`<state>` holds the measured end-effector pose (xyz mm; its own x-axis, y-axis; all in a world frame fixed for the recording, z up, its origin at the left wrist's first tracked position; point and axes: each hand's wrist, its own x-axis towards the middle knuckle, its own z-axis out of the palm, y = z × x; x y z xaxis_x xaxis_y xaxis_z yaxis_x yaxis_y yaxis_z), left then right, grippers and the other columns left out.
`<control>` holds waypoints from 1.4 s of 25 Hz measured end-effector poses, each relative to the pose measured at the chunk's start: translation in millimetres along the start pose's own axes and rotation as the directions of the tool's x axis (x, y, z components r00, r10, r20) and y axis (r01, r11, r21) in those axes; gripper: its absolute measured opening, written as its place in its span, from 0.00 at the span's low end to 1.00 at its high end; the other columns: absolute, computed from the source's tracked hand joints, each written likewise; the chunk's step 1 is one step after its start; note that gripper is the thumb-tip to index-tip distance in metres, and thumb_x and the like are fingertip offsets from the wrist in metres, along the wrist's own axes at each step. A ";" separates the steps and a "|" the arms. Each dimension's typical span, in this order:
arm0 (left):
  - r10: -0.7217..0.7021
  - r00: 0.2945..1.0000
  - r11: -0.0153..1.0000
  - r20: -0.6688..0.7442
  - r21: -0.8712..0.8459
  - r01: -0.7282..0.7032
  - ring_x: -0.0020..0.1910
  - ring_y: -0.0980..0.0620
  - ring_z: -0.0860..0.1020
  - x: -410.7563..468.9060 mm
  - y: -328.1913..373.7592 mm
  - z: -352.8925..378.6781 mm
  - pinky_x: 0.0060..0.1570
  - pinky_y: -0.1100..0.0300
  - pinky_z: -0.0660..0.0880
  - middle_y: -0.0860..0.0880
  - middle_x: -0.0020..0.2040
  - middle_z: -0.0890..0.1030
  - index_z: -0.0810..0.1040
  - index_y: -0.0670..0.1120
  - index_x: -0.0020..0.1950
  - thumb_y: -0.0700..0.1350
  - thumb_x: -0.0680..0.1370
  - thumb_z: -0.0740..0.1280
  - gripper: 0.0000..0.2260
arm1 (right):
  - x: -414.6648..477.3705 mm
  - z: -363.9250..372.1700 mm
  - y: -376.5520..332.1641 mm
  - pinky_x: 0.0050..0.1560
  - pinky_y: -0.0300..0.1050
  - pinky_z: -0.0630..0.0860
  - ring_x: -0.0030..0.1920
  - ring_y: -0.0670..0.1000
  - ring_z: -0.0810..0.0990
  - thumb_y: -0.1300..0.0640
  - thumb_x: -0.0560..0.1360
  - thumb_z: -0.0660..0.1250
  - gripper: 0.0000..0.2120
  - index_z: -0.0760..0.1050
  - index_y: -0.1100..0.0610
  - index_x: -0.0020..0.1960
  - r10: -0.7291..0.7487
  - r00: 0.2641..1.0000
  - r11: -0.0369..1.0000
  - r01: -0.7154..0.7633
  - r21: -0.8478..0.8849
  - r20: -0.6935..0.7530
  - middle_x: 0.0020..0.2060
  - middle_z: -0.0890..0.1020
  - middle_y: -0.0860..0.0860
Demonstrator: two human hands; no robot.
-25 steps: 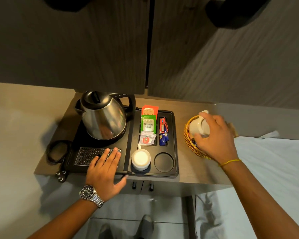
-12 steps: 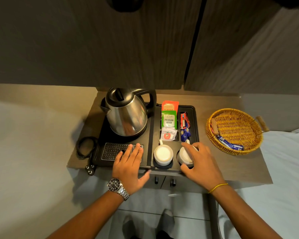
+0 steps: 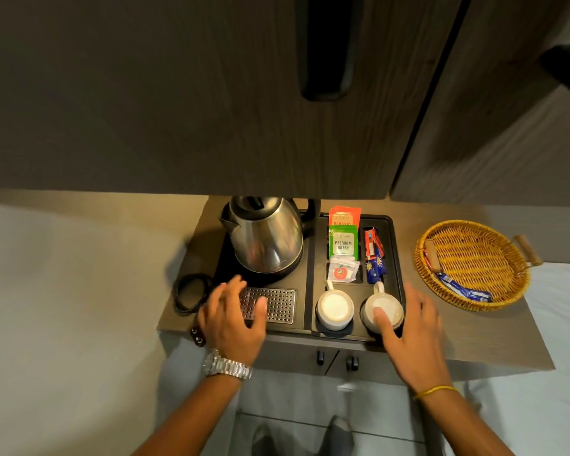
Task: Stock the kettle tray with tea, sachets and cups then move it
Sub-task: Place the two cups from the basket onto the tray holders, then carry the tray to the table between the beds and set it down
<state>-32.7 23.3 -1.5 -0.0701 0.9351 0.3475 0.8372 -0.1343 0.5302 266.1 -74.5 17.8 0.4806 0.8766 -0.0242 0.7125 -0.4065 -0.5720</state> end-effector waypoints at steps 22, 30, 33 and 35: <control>-0.617 0.610 0.641 0.497 -0.132 0.756 0.45 0.38 0.85 91.8 -95.8 -51.3 0.49 0.44 0.84 0.39 0.53 0.86 0.79 0.43 0.65 0.61 0.61 0.83 0.39 | -34.1 26.8 -17.2 0.48 0.56 0.77 0.48 0.63 0.82 0.28 0.61 0.69 0.39 0.82 0.63 0.51 0.609 0.748 0.502 -0.620 0.603 0.263 0.47 0.85 0.63; -0.503 0.506 0.567 0.701 -0.175 0.805 0.44 0.36 0.84 72.0 -104.6 -64.7 0.28 0.52 0.78 0.36 0.58 0.85 0.76 0.47 0.68 0.59 0.61 0.82 0.39 | -72.3 48.0 -0.6 0.43 0.51 0.77 0.42 0.60 0.83 0.33 0.73 0.67 0.30 0.84 0.62 0.47 0.688 0.614 0.257 -0.706 0.661 0.388 0.39 0.87 0.58; -0.507 0.504 0.569 0.699 -0.169 0.805 0.36 0.41 0.83 61.5 -101.7 -67.0 0.25 0.55 0.76 0.40 0.51 0.87 0.79 0.48 0.63 0.60 0.65 0.82 0.31 | -76.9 41.8 -1.6 0.38 0.48 0.75 0.40 0.58 0.83 0.33 0.75 0.64 0.33 0.84 0.64 0.42 0.680 0.652 0.327 -0.679 0.657 0.336 0.38 0.87 0.58; -0.514 0.527 0.594 0.677 -0.163 0.788 0.28 0.43 0.81 50.8 -97.9 -69.2 0.23 0.57 0.76 0.41 0.45 0.87 0.81 0.47 0.58 0.59 0.70 0.80 0.24 | -79.1 33.2 -0.4 0.41 0.49 0.77 0.41 0.58 0.83 0.34 0.77 0.64 0.33 0.84 0.66 0.44 0.664 0.669 0.343 -0.669 0.660 0.333 0.41 0.87 0.60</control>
<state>-155.7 61.3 17.9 -0.0997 0.7841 -0.6126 0.3542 0.6033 0.7145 210.8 -135.1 -7.2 0.6242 0.4028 -0.6694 -0.4146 -0.5554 -0.7208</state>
